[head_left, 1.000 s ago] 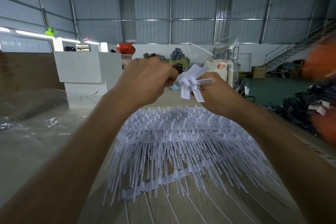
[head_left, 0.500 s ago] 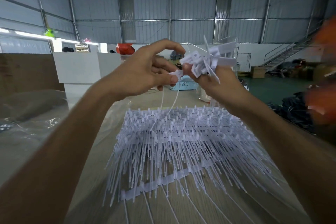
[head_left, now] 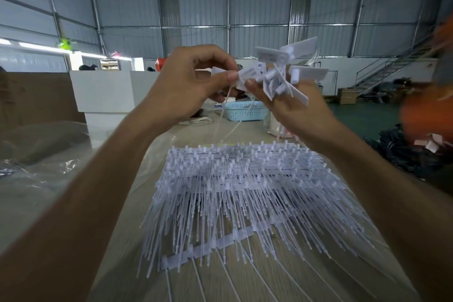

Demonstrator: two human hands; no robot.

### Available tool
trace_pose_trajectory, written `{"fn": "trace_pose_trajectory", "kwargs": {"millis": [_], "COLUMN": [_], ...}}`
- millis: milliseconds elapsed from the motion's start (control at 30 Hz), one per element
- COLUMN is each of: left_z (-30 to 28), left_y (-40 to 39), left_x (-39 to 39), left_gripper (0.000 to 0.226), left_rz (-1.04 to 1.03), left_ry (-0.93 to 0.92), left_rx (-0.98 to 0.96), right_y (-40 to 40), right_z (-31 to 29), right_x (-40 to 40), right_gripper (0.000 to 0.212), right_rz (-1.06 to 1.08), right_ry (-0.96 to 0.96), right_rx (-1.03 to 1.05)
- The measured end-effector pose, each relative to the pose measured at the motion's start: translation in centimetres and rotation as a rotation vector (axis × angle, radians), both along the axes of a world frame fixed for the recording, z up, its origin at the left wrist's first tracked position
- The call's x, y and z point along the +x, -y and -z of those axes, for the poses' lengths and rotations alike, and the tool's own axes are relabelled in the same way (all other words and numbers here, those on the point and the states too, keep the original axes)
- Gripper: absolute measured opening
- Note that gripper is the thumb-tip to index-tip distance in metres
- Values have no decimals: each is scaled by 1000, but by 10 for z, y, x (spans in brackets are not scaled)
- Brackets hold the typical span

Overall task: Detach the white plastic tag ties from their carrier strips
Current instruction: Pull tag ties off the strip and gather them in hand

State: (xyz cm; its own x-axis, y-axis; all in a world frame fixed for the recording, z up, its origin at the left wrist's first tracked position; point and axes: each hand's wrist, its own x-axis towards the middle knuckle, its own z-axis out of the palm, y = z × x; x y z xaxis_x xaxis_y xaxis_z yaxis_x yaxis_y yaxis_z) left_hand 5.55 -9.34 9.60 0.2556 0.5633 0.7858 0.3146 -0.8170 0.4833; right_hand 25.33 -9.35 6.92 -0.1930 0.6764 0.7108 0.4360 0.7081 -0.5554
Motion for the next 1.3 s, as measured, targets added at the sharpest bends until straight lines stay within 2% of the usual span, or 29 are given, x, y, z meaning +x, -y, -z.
{"fn": "trace_pose_trajectory", "kwargs": {"millis": [200, 367, 467, 800, 867, 967, 1067, 1133, 1233, 1300], "left_z": [-4, -10, -13, -19, -18, -16, -16, -17, -20, -21], "left_y": [6, 17, 23, 33, 32, 30, 30, 30, 28, 26], "left_x": [-2, 2, 6, 10, 11, 11, 11, 11, 9, 8], "left_gripper": [10, 12, 19, 30, 26, 19, 12, 9, 6, 13], "left_rz": [-10, 26, 27, 16, -6, -33, -43, -47, -95, -120], "left_ry": [-14, -1, -1, 31, 36, 71, 99, 124, 148, 164], "left_rx": [65, 152, 201, 311, 307, 272, 230, 177, 33, -75], "right_y": [9, 12, 15, 22, 16, 8, 15, 15, 11, 6], "right_z": [-4, -5, -8, -12, -10, -8, -8, -7, -9, -8], "right_x": [-2, -5, -7, -8, -5, 1, -2, -3, -3, -2], "right_gripper": [8, 14, 18, 21, 16, 22, 26, 14, 26, 24], "right_rz": [-96, -81, -100, -72, 34, 144, -56, -108, 9, 101], "right_ry": [-158, -90, -178, -303, -207, -48, -122, -101, 85, 245], "right_rx": [-38, 17, 74, 226, 247, 261, 296, 333, 449, 583]}}
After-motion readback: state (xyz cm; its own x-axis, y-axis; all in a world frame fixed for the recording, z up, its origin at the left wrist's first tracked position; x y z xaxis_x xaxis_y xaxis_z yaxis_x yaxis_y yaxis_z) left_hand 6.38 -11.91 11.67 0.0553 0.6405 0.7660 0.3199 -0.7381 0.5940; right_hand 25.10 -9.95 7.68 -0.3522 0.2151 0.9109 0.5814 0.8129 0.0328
